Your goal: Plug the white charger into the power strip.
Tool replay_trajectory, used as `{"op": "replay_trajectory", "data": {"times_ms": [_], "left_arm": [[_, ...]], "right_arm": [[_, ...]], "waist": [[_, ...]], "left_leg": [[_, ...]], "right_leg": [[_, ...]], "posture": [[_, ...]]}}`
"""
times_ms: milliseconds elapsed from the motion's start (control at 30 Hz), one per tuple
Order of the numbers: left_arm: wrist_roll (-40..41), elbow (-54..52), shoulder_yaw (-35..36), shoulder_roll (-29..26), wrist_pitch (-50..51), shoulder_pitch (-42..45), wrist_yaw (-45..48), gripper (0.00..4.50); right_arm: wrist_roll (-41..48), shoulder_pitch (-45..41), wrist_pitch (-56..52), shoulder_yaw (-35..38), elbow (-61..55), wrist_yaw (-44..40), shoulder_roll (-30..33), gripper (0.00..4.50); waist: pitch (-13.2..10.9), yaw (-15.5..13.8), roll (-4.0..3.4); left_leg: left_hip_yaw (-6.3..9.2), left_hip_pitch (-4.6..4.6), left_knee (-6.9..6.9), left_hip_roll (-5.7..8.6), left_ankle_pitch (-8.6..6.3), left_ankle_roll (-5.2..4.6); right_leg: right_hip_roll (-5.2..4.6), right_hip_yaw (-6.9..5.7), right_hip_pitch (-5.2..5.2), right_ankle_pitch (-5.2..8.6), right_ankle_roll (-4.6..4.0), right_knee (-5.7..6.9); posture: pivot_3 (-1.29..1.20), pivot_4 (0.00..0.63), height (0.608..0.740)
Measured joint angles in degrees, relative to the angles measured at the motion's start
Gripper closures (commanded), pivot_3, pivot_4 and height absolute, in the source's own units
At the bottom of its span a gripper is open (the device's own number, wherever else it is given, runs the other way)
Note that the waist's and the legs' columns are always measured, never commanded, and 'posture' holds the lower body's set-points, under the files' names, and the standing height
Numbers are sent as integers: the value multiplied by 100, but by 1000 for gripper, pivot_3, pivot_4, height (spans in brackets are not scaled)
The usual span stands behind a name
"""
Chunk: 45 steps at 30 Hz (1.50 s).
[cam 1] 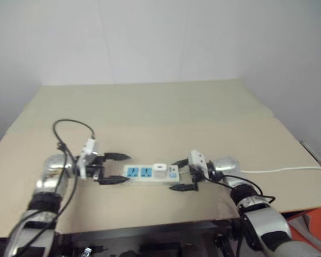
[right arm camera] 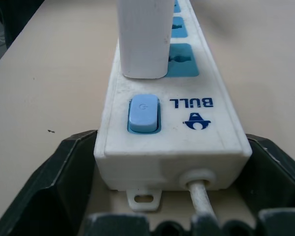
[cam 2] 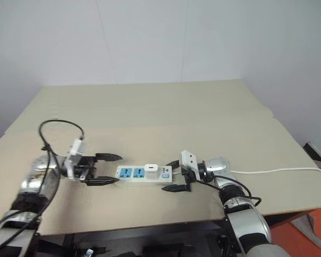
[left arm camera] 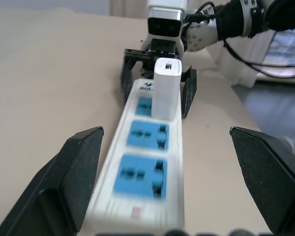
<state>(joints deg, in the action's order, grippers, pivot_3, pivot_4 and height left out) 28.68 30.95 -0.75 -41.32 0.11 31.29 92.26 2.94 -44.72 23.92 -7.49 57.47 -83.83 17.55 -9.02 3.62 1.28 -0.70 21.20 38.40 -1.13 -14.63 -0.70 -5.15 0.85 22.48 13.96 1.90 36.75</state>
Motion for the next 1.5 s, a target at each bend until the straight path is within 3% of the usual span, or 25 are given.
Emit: {"op": "replay_trajectory", "data": {"times_ms": [200,433,667,867,1133,1500], "left_arm": [[300,-102,528,-785,128,-303,-3,0],[343,-540,1177,-1194,150,-1142,-53,0],[347,-1049,2044,-1390,275,-2027,-352,0],[280,-1486,2409,-1400,302,-2481,-730,0],[-1,-1798,2410,-1198,215,-2536,-1517,0],[31,-1979,2255,-1195,556,-2409,-1477,0]], "right_arm": [[94,9,59,26,-71,-147,82,23],[522,88,-120,119,-774,-497,940,23],[1515,359,-426,0,-2309,-545,2990,23],[2046,858,-823,-52,-3023,-554,3942,23],[2108,1510,-1371,281,-3557,-551,4070,23],[2090,1884,-1735,684,-4113,-539,4101,23]], "waist": [[-26,-18,6],[-51,-168,2],[-64,-236,3],[-67,-248,4],[-68,-276,7],[-68,-280,7]], "left_leg": [[-1,15,-6,1,0,0],[-2,146,33,7,1,-1],[-4,178,40,4,0,-3],[-18,167,42,2,1,-3],[-28,172,44,5,0,-4],[-32,170,46,6,1,-4]], "right_leg": [[-3,-2,19,2,-4,-1],[-17,-4,147,1,-4,28],[-15,-10,176,0,-6,22],[-11,-4,172,-3,-11,26],[-9,-3,174,-3,-10,24],[-8,-3,171,-3,-10,26]], "posture": [[0,150,740],[0,150,740],[0,150,740],[0,150,740],[0,150,740],[0,150,740]]}}
